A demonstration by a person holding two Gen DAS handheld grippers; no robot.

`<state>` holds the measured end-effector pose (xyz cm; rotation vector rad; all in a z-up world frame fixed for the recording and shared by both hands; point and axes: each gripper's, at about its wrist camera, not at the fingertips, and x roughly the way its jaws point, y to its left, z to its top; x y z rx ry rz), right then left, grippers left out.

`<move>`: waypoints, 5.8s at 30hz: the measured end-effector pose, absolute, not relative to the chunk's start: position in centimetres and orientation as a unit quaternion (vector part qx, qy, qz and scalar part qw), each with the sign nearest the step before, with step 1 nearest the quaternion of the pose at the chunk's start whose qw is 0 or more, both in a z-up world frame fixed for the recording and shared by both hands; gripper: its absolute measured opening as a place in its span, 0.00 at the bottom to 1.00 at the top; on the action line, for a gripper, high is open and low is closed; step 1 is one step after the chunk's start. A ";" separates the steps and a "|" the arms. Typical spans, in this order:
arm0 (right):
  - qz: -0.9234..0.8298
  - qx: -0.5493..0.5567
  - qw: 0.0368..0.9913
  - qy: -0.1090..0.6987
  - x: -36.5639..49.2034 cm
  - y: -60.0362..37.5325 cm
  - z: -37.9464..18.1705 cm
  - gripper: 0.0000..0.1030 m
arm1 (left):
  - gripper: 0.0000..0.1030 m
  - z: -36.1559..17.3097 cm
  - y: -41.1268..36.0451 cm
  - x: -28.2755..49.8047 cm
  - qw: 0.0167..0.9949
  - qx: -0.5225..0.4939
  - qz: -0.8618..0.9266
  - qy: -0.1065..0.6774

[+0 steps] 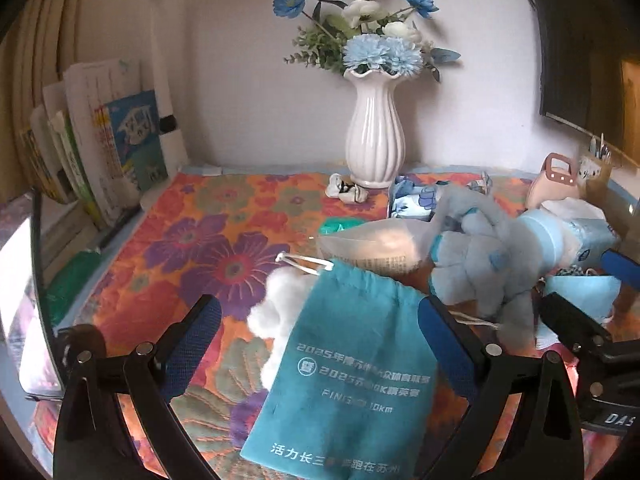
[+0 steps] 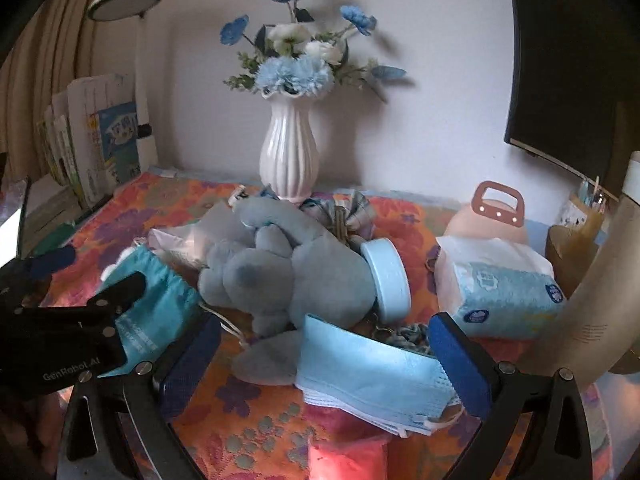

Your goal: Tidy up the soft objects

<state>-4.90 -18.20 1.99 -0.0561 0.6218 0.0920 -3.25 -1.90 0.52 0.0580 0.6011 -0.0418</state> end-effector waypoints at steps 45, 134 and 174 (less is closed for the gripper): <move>0.046 -0.015 0.942 0.331 -5.0 -18.5 1.7 1.00 | 0.98 0.1 -1.0 -2.6 0.941 -0.005 -0.033 0.335; 0.089 -0.212 0.902 0.365 -7.4 -17.2 1.5 0.25 | 0.13 -0.5 -2.0 -7.4 0.892 -0.006 -0.189 0.410; 0.156 -0.013 0.853 0.498 -5.0 -17.4 0.5 0.55 | 0.41 -2.3 -3.0 -6.4 0.886 0.056 -0.143 0.437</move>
